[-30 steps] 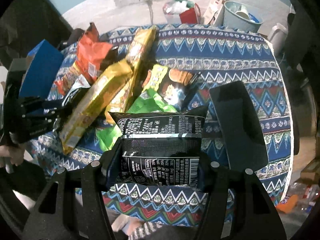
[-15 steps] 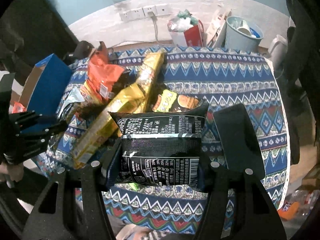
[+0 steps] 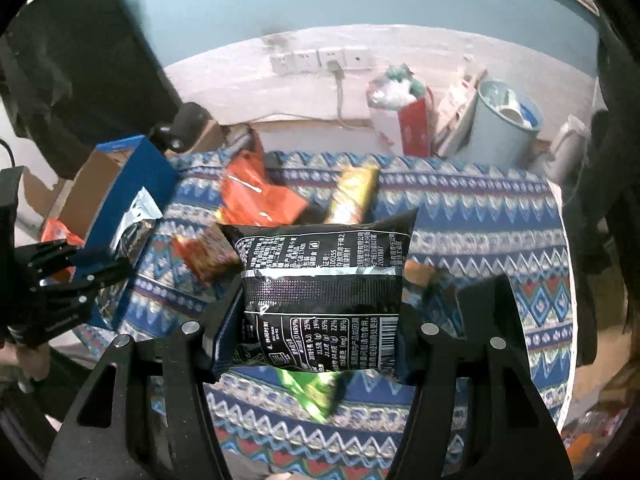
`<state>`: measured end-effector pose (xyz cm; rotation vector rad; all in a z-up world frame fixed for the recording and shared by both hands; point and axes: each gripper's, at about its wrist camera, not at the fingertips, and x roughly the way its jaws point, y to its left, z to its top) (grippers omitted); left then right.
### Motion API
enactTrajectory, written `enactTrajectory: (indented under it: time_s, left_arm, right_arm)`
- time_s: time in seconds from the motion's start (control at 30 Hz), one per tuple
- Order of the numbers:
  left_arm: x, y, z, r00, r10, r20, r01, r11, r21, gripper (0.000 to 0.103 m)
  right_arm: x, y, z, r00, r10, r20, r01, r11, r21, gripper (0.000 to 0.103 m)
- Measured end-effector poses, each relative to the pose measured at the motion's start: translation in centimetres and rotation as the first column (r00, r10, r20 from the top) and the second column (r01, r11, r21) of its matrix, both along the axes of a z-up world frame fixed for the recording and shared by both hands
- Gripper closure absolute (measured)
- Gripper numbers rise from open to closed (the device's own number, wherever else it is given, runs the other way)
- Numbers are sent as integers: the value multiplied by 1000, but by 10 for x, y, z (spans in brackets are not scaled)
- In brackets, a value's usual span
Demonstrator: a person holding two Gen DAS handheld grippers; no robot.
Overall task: Organize snacks
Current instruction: 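Carry the black bag and silver bar into the box and release both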
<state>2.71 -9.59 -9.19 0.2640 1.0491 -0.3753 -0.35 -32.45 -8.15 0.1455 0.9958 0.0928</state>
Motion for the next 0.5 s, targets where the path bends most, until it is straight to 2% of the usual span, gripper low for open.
enactTrajectory:
  time_s: [0.5]
  left_arm:
    - [0, 59, 28, 993, 110, 35, -107, 992, -66, 73]
  right_arm:
    - [31, 69, 19, 993, 111, 32, -111, 994, -6, 42]
